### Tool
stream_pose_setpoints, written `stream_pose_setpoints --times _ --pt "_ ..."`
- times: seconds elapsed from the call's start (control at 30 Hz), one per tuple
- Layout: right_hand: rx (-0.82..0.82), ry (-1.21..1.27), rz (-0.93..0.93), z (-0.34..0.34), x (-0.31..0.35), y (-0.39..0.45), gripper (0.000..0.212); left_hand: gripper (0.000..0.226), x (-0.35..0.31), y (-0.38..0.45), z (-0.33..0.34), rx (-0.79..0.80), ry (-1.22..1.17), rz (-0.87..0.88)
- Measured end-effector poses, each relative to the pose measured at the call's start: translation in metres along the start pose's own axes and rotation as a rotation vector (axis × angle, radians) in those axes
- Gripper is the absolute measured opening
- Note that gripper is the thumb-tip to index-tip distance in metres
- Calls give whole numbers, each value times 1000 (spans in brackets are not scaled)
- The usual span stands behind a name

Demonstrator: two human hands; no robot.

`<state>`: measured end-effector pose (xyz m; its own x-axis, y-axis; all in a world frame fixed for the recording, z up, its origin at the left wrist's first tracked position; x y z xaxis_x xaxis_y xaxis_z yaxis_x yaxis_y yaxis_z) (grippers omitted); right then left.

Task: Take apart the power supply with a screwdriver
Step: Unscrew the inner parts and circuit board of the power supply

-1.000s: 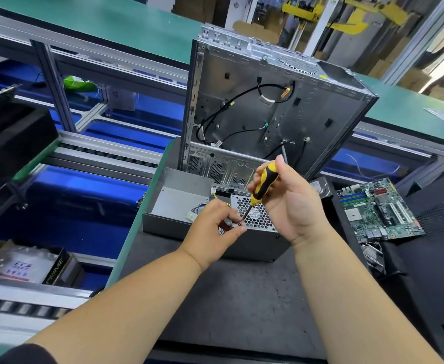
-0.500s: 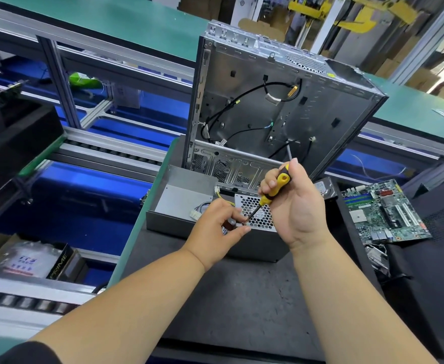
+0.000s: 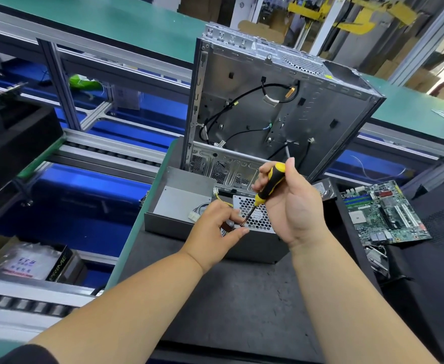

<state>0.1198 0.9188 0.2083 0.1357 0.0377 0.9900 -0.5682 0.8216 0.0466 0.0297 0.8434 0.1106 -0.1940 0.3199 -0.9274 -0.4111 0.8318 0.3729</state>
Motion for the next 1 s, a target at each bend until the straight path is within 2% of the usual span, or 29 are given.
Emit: stream_pose_setpoints --times 0.17,0.23,0.33,0.57,0.7,0.9,1.0 --pt "0 46 -2 3 -1 2 58 19 -2 -1 0 -4 2 -3" --pt "12 57 -21 5 1 1 50 18 -2 -1 0 -8 -6 -12" --pt "38 116 -38 8 3 -2 27 16 -3 0 0 -7 -9 -9" --pt "12 -52 -3 -7 3 1 26 19 0 -1 0 -9 -40 -24" --pt "21 -58 27 -5 2 2 32 21 0 -1 0 -17 -34 -18" --pt "32 -12 38 11 -1 3 59 20 1 -1 0 -18 -35 -3" --pt "18 -22 21 12 -1 3 63 24 0 -1 0 -13 -47 -6"
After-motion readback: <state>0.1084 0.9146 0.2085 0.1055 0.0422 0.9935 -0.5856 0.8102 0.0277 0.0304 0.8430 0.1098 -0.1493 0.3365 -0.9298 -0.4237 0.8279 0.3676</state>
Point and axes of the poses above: each hand's wrist, its own y-axis towards the middle knuckle, its own z-axis out of the palm, x = y × z, the point moved 9 cm from there along y, towards the middle knuckle, and after that the axes turned 12 degrees about -y, right-handed, at the moved point
